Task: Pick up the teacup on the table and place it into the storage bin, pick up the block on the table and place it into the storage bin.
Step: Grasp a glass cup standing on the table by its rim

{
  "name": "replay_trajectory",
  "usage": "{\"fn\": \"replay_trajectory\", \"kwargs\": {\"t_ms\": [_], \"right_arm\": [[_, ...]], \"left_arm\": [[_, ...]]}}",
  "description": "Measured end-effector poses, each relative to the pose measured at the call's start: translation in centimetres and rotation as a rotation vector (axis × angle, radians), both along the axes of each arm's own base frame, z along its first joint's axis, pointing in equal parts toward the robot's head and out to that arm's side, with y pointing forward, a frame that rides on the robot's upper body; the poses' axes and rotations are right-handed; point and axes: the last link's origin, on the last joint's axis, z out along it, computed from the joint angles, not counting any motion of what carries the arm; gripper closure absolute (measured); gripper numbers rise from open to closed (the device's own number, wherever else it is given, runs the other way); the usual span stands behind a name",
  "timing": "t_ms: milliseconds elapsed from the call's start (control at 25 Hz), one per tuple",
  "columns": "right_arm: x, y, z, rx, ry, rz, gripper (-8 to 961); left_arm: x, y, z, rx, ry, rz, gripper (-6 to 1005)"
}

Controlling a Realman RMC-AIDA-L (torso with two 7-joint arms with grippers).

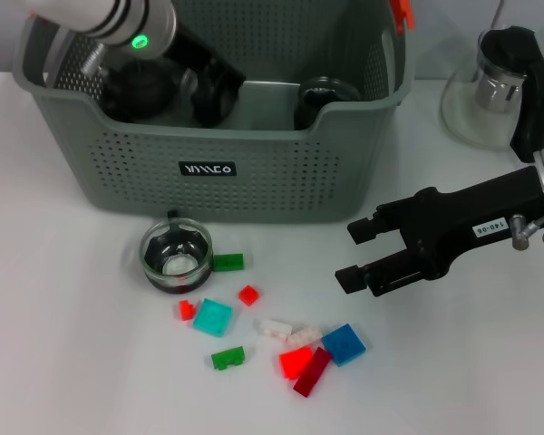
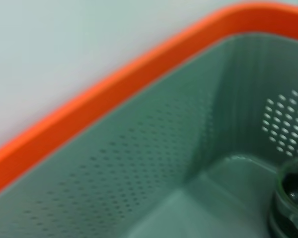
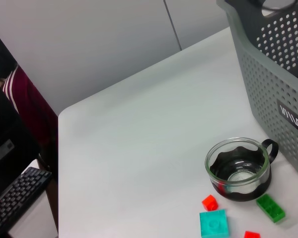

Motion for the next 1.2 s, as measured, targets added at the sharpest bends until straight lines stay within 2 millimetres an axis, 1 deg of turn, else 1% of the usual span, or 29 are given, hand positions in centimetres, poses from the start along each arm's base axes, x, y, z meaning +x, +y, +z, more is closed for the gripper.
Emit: {"fn": "replay_trajectory", "kwargs": {"t_ms": [80,160,240,360,480,600,800,960,1000,1120,1200], "right_arm": [[0.0,0.0,0.0,0.001,0.001,-0.001,86],[0.0,0.0,0.1,0.002,0.002,0.0,86],[0.1,0.0,0.1,0.003,0.002,0.002,85],[0.1,0.1,0.2,0.006,0.0,0.006,85],[0.1,0.1,0.3,0.008,-0.003,0.008,85],[0.2,0.1,0.3,0.008,-0.004,0.008,85],[0.4,0.1,0.3,0.013,-0.003,0.012,85],[0.4,0.1,0.4,0.017,-0.002,0.01,85],[0.4,0.1,0.4,0.018,-0.001,0.01,85],[0.3,0.2,0.3,0.021,0.005,0.007,85],[0.3,0.2,0.3,0.024,0.01,0.004,86]], "left_arm": [[0.0,0.0,1.0,0.017,-0.005,0.0,579],[0.4,-0.1,2.4,0.032,-0.016,-0.004,541],[0.8,-0.5,4.0,0.045,-0.038,-0.01,447],[1.5,-1.9,6.2,0.04,-0.087,-0.016,305],[2.2,-4.0,7.3,-0.018,-0.132,-0.036,213],[2.9,-6.9,8.5,-0.086,-0.177,-0.098,214],[3.2,-10.7,9.2,-0.207,-0.203,-0.177,217],[2.8,-13.7,9.7,-0.293,-0.209,-0.263,218],[2.7,-14.2,9.8,-0.306,-0.208,-0.28,219],[1.9,-16.4,9.8,-0.373,-0.181,-0.353,220],[1.4,-17.2,9.6,-0.402,-0.169,-0.373,221]]}}
